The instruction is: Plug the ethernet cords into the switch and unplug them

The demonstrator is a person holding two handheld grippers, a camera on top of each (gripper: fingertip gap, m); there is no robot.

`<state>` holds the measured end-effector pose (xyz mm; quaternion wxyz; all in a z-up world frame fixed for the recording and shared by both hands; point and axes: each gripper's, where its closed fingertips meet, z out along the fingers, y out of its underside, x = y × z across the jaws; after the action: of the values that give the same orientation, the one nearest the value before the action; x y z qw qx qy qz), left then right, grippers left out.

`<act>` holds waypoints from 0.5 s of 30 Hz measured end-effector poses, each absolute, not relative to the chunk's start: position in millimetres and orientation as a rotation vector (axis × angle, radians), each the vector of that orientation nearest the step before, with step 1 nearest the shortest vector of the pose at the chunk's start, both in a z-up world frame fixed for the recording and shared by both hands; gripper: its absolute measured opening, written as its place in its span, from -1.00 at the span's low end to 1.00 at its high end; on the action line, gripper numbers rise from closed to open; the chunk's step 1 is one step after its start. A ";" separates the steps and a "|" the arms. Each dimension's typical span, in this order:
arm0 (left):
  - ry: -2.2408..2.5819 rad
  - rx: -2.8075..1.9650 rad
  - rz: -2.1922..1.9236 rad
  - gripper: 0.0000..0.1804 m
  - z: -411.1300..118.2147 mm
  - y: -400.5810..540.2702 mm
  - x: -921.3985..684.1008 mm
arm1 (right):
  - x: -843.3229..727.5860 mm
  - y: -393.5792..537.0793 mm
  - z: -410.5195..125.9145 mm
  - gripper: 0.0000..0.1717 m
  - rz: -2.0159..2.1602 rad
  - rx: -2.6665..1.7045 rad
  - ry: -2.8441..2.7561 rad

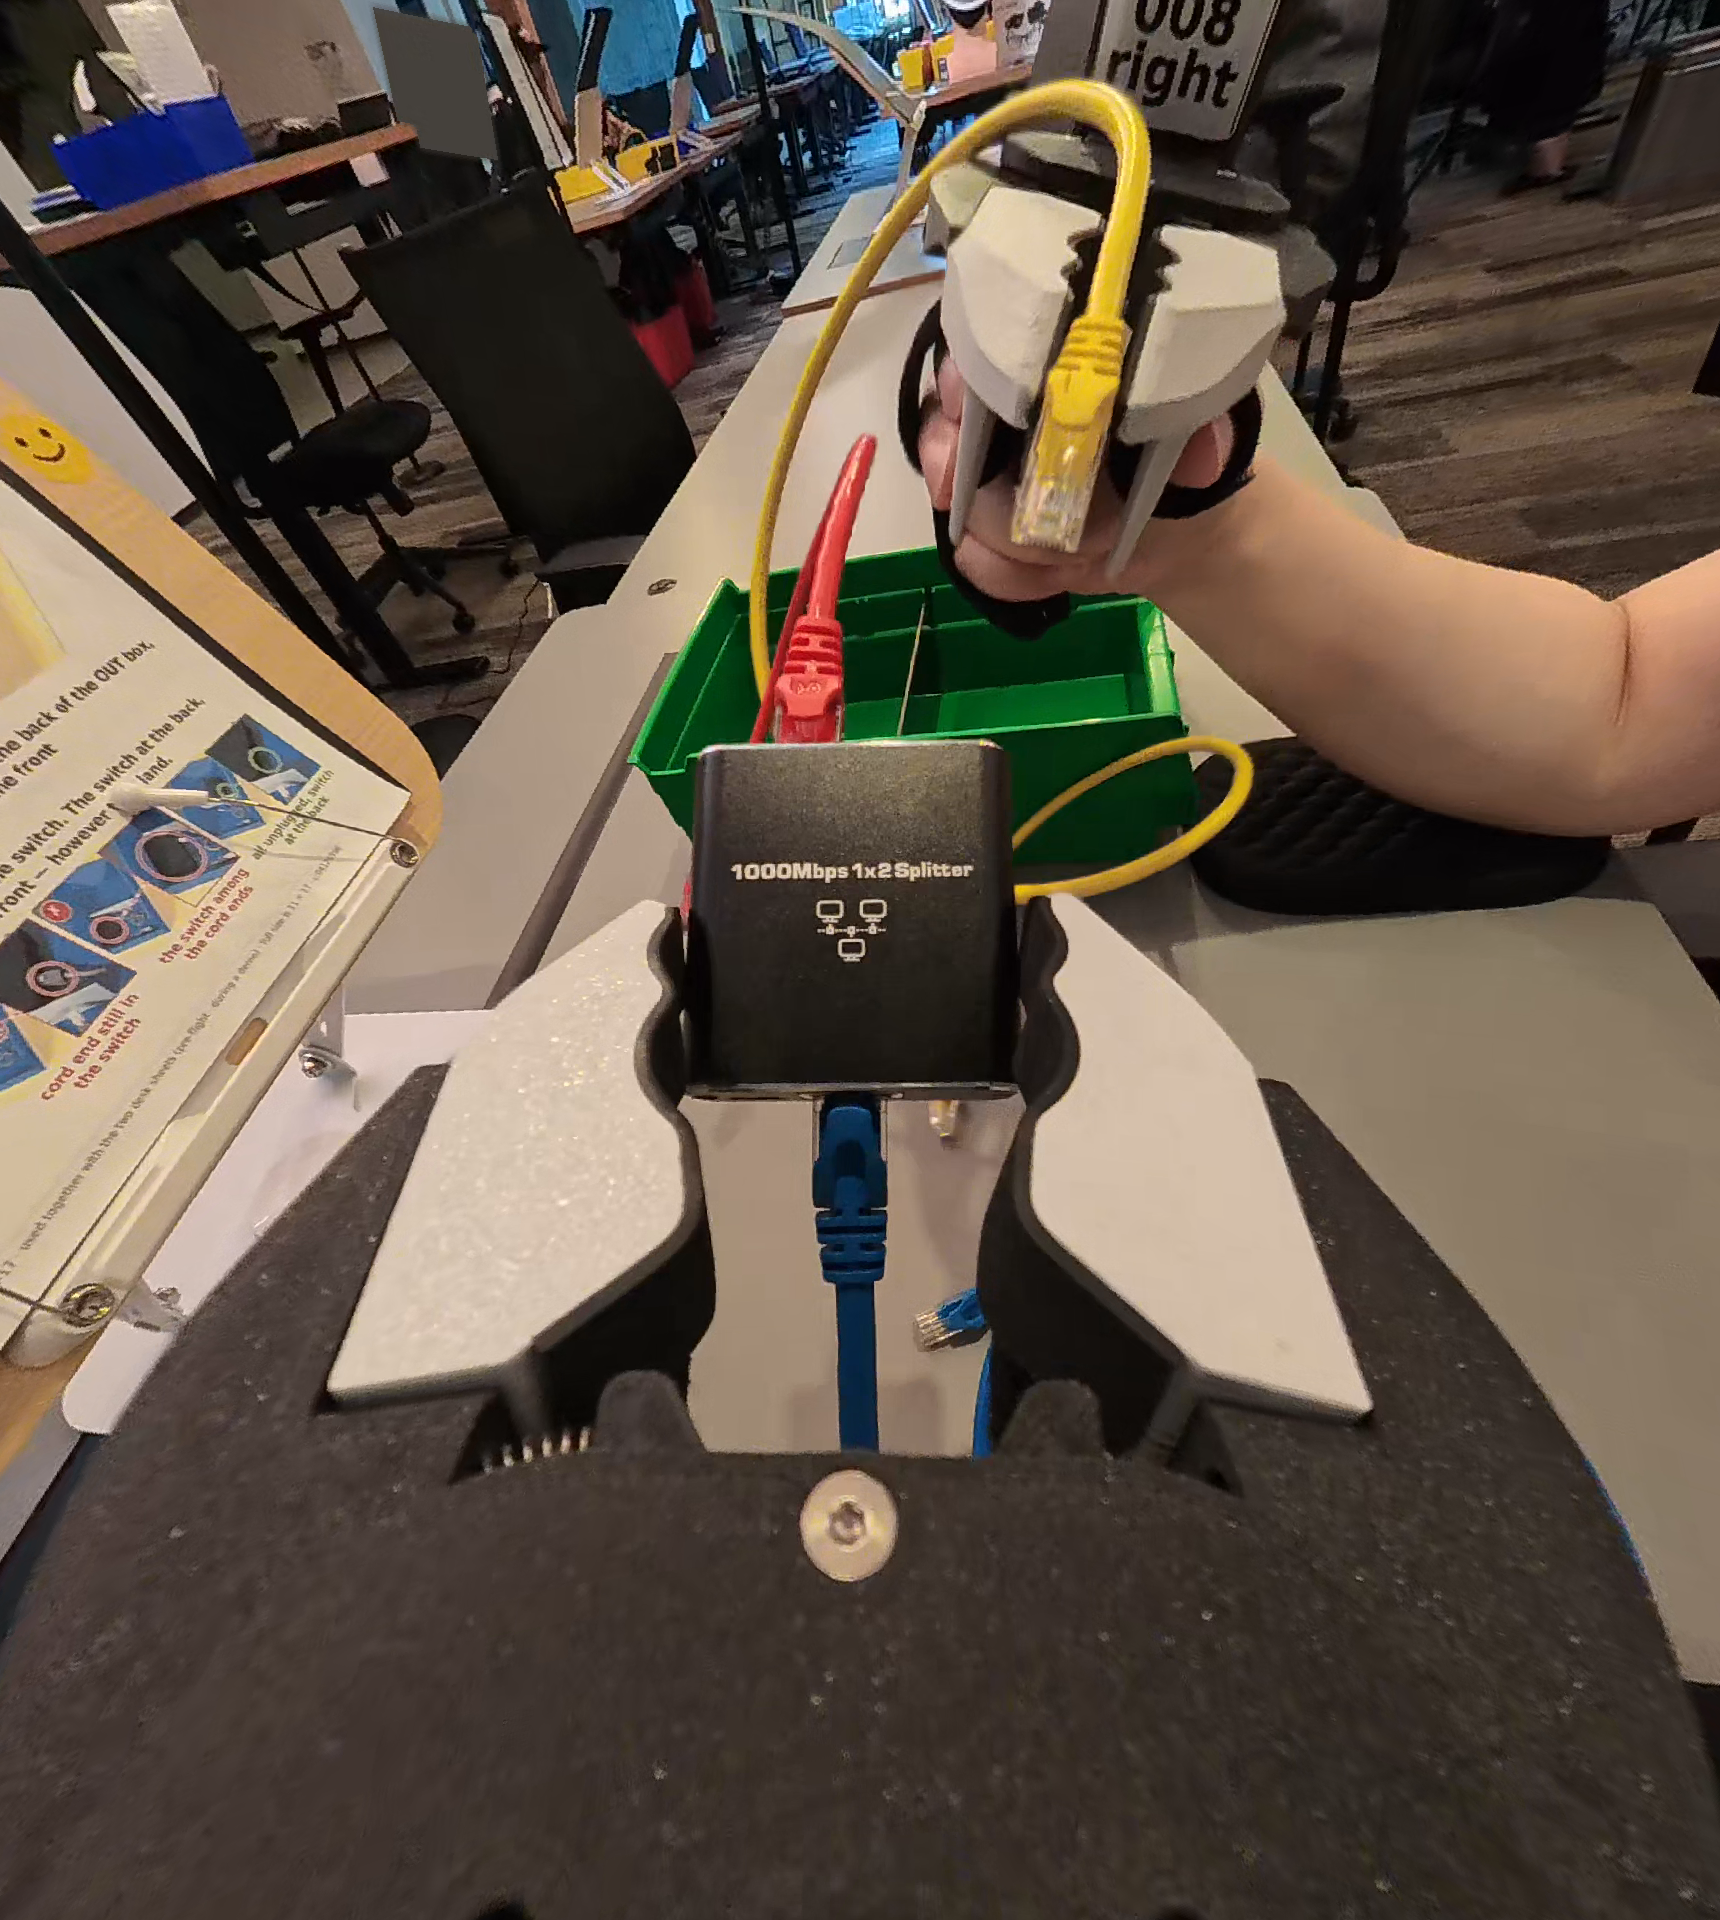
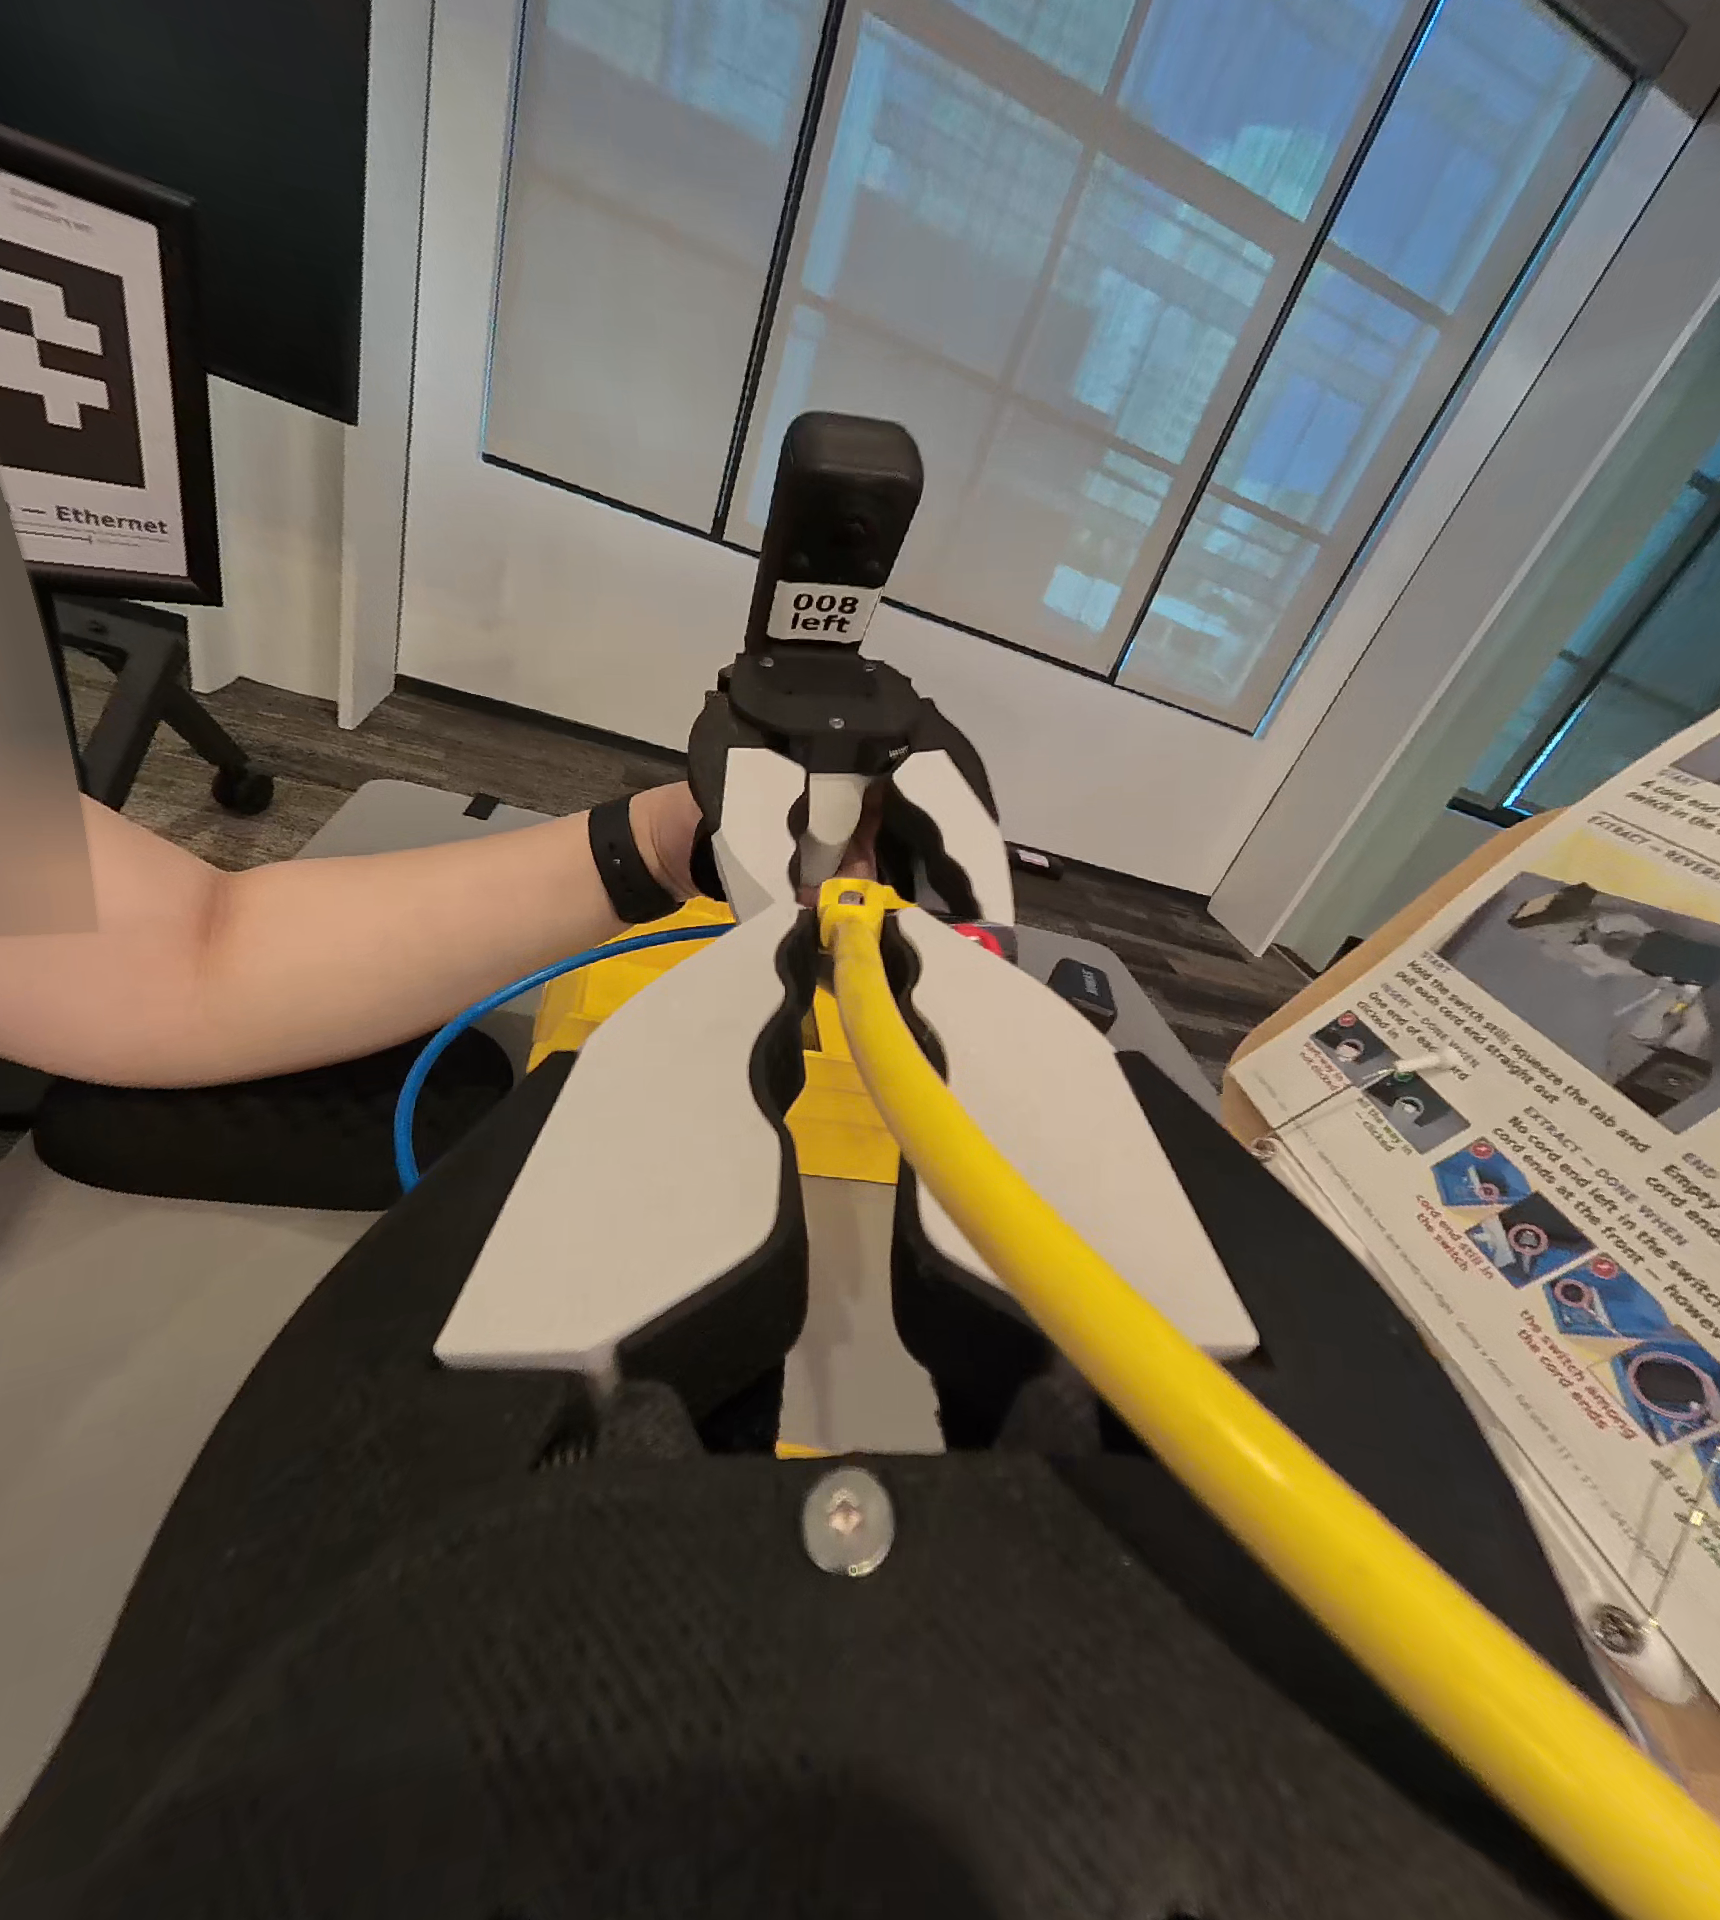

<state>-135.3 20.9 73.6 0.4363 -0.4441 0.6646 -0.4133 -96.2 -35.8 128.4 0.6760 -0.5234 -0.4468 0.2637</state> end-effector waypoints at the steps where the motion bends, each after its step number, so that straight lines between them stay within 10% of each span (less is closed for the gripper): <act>1: 1.650 -1.106 -1.030 -0.32 74.4 20.9 -135.8 | -98.1 -35.7 127.3 -0.85 0.594 -1.180 -1.009; 15: 1.618 -0.990 -1.133 -0.32 97.2 3.8 -147.3 | -125.8 -26.8 132.5 -0.85 0.621 -1.033 -0.881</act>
<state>-147.3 3.8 97.2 0.4492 -0.4003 0.6543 -0.4582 -125.8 -26.8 132.5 0.7341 -0.4698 -0.4008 0.2823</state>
